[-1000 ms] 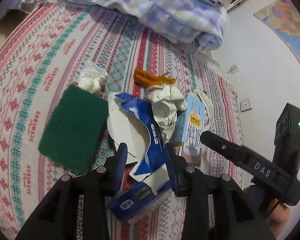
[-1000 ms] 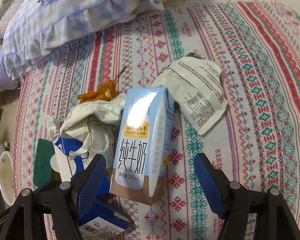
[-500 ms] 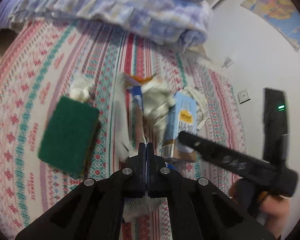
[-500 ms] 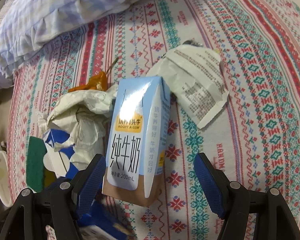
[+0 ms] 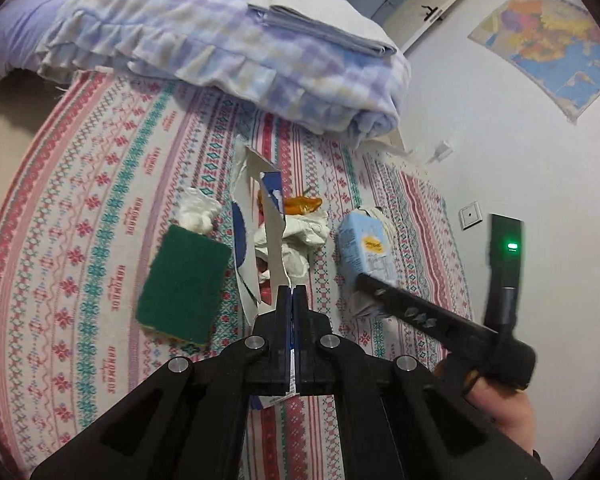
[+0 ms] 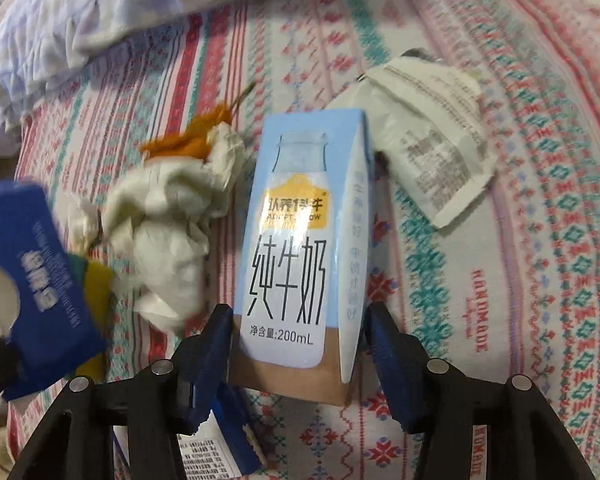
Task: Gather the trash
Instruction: 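Grasp the milk carton with the right tool while left holds the box, then carry the box and carton over the wastebasket and open both tools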
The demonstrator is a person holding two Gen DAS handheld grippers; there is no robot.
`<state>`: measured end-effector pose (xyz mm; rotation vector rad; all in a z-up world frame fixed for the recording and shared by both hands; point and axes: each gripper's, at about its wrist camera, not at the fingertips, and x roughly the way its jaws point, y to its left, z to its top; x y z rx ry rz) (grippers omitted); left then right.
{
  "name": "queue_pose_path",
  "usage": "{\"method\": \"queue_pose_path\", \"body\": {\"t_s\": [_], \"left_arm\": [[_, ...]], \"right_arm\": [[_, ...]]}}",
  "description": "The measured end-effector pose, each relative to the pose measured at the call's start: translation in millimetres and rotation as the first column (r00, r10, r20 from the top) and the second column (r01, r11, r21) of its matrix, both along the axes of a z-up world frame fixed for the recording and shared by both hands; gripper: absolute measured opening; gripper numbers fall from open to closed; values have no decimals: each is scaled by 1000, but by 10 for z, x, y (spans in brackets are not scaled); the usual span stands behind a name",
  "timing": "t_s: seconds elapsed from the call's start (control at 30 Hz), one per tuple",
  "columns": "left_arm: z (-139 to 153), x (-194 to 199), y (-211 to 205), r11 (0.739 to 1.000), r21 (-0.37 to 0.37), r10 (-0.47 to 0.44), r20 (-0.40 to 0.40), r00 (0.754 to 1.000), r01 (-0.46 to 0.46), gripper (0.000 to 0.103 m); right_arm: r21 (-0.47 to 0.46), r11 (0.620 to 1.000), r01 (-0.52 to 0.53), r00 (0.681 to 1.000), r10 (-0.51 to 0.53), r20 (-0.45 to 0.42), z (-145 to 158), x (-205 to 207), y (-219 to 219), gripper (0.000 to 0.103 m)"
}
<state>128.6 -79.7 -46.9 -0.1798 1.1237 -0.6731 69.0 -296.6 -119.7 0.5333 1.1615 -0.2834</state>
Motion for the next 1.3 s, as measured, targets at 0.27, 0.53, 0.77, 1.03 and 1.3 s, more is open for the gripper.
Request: {"method": "queue_pose_path", "body": {"t_s": [0.27,0.53,0.77,1.03,1.3], "left_arm": [[179,30,330,999,16,46,39,998,-46,0],[213,228,960,981,83,171,44,984,-174,0],[234,428,1655,951,85,296,17,955,-297,0],[157,639,2692,879,115,465,-4,885,-462,0],[-188,705,3215,836,182,534,-60,843,-517,0]], "right_arm": [[-35,998,54,983,-47,178,451,-226,-33,57],[-45,998,-34,958,45,283,638,-171,242,57],[-50,995,-83,949,94,300,609,-145,455,57],[-14,983,-183,916,176,359,671,-142,820,57],[41,945,-325,878,285,385,664,17,1442,57]]}}
